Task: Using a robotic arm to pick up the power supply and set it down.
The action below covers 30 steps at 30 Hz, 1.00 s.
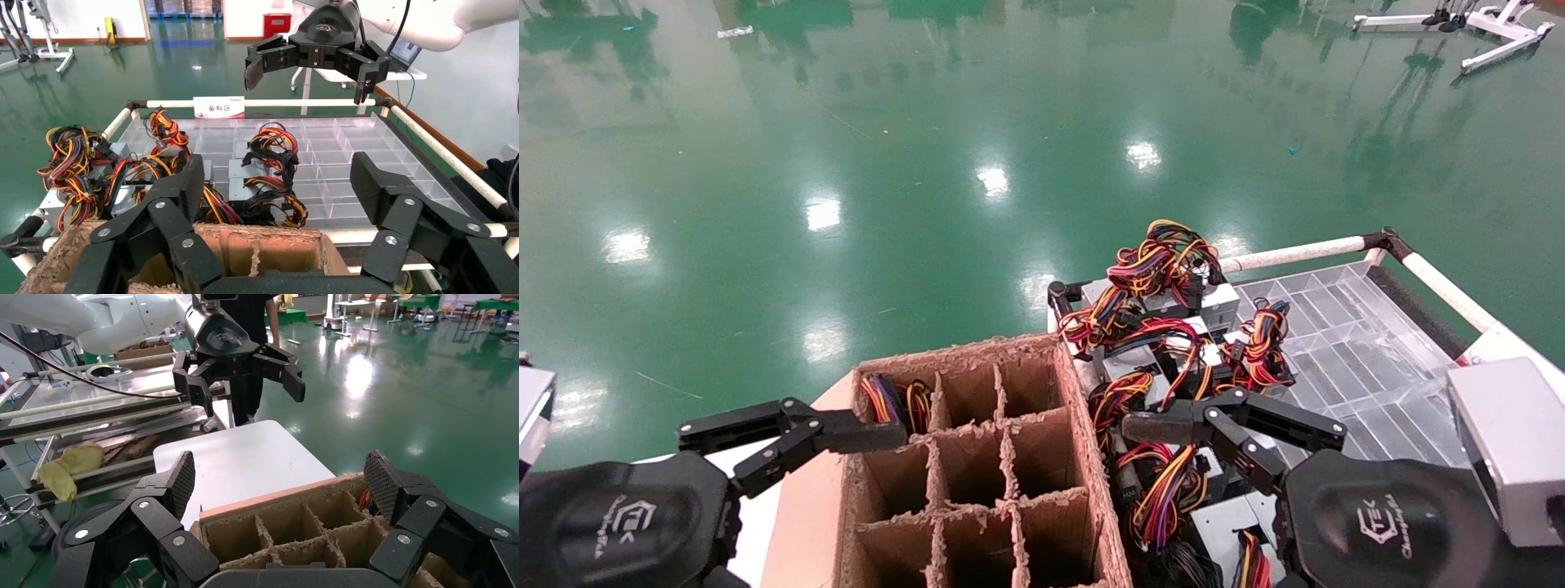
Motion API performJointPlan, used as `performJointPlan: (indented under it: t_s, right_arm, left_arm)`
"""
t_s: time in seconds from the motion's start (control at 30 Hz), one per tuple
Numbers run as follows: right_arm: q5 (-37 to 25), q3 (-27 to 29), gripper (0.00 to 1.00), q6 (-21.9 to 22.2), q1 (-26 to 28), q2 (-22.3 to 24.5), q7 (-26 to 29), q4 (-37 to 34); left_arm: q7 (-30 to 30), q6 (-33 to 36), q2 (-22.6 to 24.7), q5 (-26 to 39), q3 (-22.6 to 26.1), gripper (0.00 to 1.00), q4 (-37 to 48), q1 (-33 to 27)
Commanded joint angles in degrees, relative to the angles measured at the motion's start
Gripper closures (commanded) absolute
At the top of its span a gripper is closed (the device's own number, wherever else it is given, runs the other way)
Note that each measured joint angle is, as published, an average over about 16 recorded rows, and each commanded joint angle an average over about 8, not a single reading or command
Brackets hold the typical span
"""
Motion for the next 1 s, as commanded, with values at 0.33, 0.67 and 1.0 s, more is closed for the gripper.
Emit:
performJointPlan:
  t_s: [0.33,0.67,1.0]
  right_arm:
    - [0.0,0.0,0.00,0.0,0.0,0.0,0.0,0.0]
    - [0.0,0.0,0.00,0.0,0.0,0.0,0.0,0.0]
    - [0.0,0.0,0.00,0.0,0.0,0.0,0.0,0.0]
  left_arm:
    - [0.0,0.0,0.0,0.0,0.0,1.00,0.0,0.0]
    - [0.0,0.0,0.0,0.0,0.0,1.00,0.0,0.0]
    - [0.0,0.0,0.0,0.0,0.0,1.00,0.0,0.0]
